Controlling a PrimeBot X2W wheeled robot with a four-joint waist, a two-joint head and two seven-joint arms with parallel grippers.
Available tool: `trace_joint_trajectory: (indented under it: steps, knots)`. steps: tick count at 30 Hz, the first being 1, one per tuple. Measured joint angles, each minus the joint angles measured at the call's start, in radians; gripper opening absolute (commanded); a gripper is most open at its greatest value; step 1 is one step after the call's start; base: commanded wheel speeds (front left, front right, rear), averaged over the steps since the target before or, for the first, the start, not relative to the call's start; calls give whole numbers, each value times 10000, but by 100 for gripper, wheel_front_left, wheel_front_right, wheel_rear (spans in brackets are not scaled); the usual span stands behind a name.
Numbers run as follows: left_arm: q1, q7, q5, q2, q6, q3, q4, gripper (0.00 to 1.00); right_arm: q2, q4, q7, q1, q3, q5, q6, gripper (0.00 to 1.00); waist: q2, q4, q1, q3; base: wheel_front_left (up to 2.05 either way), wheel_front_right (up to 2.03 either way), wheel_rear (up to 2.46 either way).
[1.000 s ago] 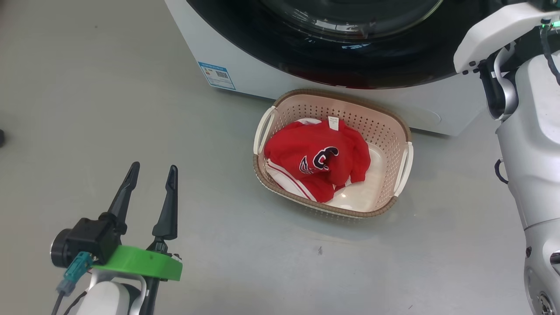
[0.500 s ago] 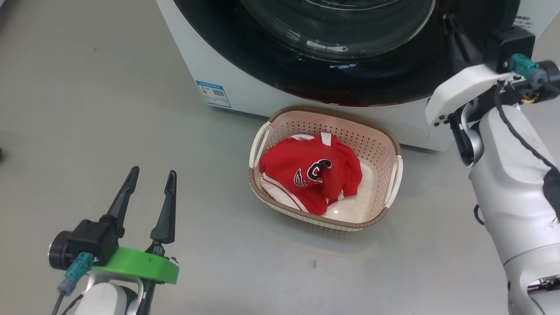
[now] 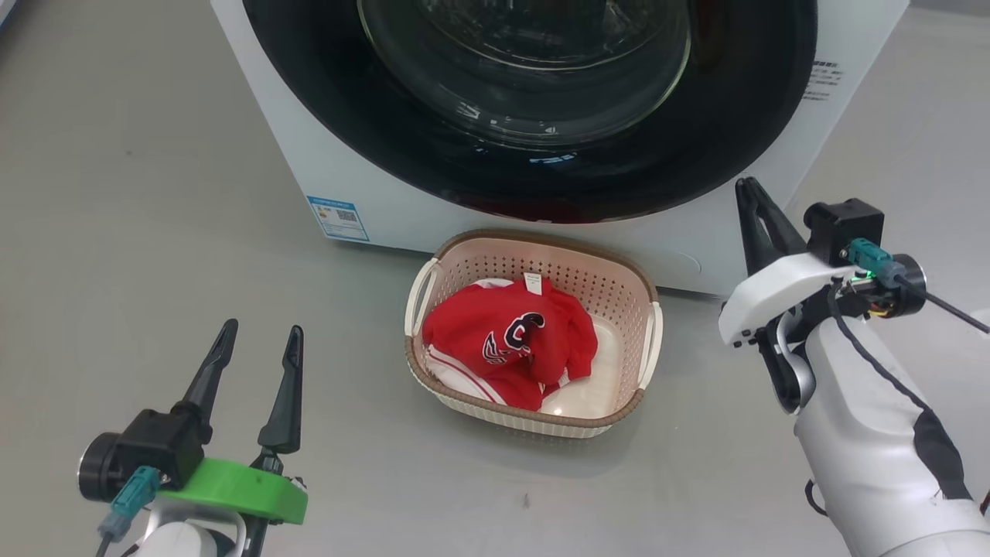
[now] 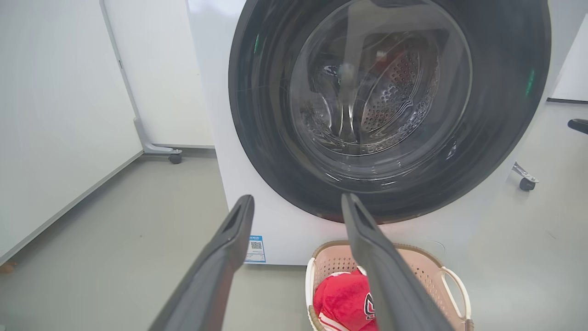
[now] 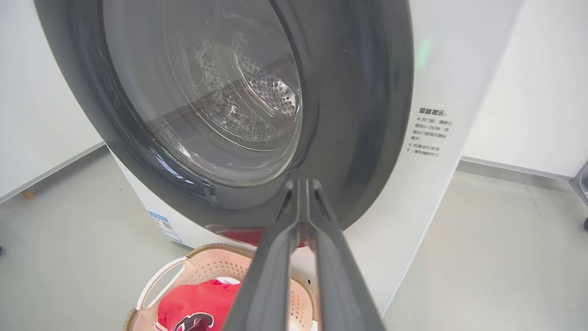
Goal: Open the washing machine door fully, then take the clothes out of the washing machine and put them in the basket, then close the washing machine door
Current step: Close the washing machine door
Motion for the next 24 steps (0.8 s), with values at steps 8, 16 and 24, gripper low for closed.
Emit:
trace_joint_trajectory:
  steps: [8,16,24]
  knots:
    - [226,23,2,58,0,-102,15,100,132,-403,-15,1137,-94,127,-184,100,0,-386,0,-480,0,0,0]
    - [532,113,4,196,79,-65,-61,100,257,-1233,-19,2438,-59,128,-462,100,0,-913,0,-828,0,0,0]
    - [694,288,19,203,79,-276,-54,100,267,-2374,-86,3489,-451,128,-901,100,0,-1241,0,-1171,0,0,0]
